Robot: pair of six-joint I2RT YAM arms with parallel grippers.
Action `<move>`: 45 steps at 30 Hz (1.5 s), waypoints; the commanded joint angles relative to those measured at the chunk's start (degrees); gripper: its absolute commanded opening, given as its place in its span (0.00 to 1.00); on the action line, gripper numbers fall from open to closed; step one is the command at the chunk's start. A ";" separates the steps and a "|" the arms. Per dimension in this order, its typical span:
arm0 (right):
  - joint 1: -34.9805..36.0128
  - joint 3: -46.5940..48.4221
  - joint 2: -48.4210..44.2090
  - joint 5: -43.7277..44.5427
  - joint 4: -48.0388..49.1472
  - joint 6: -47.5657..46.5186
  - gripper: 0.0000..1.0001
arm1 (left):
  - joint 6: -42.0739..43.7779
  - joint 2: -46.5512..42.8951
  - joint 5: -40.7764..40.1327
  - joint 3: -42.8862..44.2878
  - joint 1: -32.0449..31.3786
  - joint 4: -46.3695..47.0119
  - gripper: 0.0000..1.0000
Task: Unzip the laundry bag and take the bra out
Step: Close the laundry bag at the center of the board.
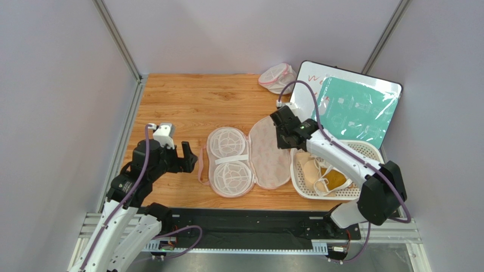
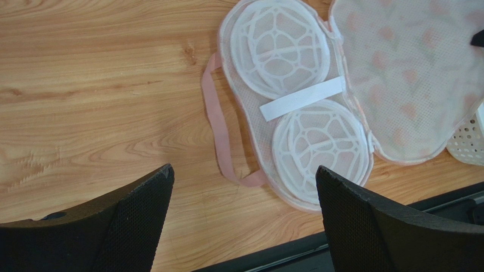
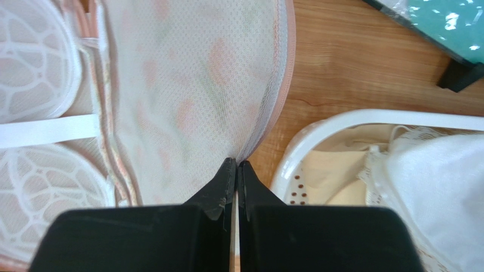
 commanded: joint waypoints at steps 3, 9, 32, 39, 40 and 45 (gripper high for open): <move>-2.93 4.90 -5.55 3.36 -8.21 -3.96 0.00 | 0.96 -0.30 0.87 -0.26 0.28 1.73 0.99; -3.46 10.44 -6.27 1.35 -11.56 -4.85 0.00 | 1.05 -0.56 1.05 -0.17 0.36 1.65 0.99; -0.03 21.17 11.47 -8.50 -5.41 0.42 0.04 | 0.97 -0.21 2.10 -0.35 0.36 2.09 0.99; 0.85 23.63 17.11 -9.38 -2.78 2.53 0.05 | 1.14 -0.21 2.46 -0.43 0.36 2.09 0.99; 1.19 23.98 17.64 -9.38 -2.60 2.80 0.06 | 1.14 -0.21 2.28 -0.43 0.28 2.17 0.99; 1.99 27.32 21.06 -10.08 -1.28 3.59 0.29 | 1.14 0.14 2.54 -0.44 0.36 2.17 0.99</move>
